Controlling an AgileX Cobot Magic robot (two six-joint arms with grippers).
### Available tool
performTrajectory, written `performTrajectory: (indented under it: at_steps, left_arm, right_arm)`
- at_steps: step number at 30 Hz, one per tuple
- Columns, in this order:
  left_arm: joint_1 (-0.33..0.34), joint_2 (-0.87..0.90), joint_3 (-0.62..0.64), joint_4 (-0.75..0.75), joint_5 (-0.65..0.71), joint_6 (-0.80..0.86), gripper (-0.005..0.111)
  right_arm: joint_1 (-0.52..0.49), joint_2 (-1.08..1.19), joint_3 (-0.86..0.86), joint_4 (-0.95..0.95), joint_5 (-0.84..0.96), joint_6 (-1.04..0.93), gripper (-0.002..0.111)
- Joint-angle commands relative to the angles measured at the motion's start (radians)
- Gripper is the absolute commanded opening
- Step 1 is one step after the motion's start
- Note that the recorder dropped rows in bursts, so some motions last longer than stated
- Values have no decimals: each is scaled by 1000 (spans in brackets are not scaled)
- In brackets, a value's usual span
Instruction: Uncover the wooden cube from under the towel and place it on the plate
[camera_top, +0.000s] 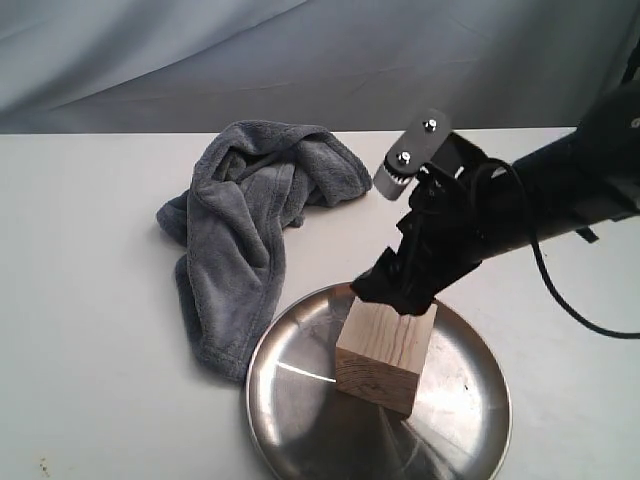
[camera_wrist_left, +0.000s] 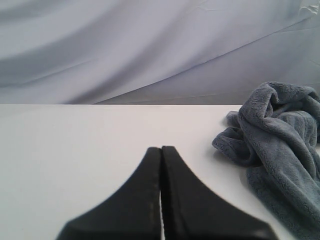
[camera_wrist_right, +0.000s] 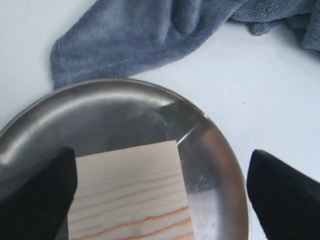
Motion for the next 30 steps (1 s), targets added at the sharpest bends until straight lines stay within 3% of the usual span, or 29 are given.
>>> performTrajectory:
  at_steps: [1,7,16,21,30]
  left_arm:
    - [3,-3,4,2,-6,1,0]
    - [3,-3,4,2,-6,1,0]
    - [3,-3,4,2,-6,1,0]
    - [3,-3,4,2,-6,1,0]
    - [3,-3,4,2,-6,1,0]
  right_arm:
    - [1,-10,-92,-186,29,274,67]
    - [1,-10,-170,-548,34,668,49]
    - [-5,1,-184,-878,54,1087,25]
    - [-136,87,-184,-899,113,1105,0]
    - [-430,109,-184,-901,122,1131,0]
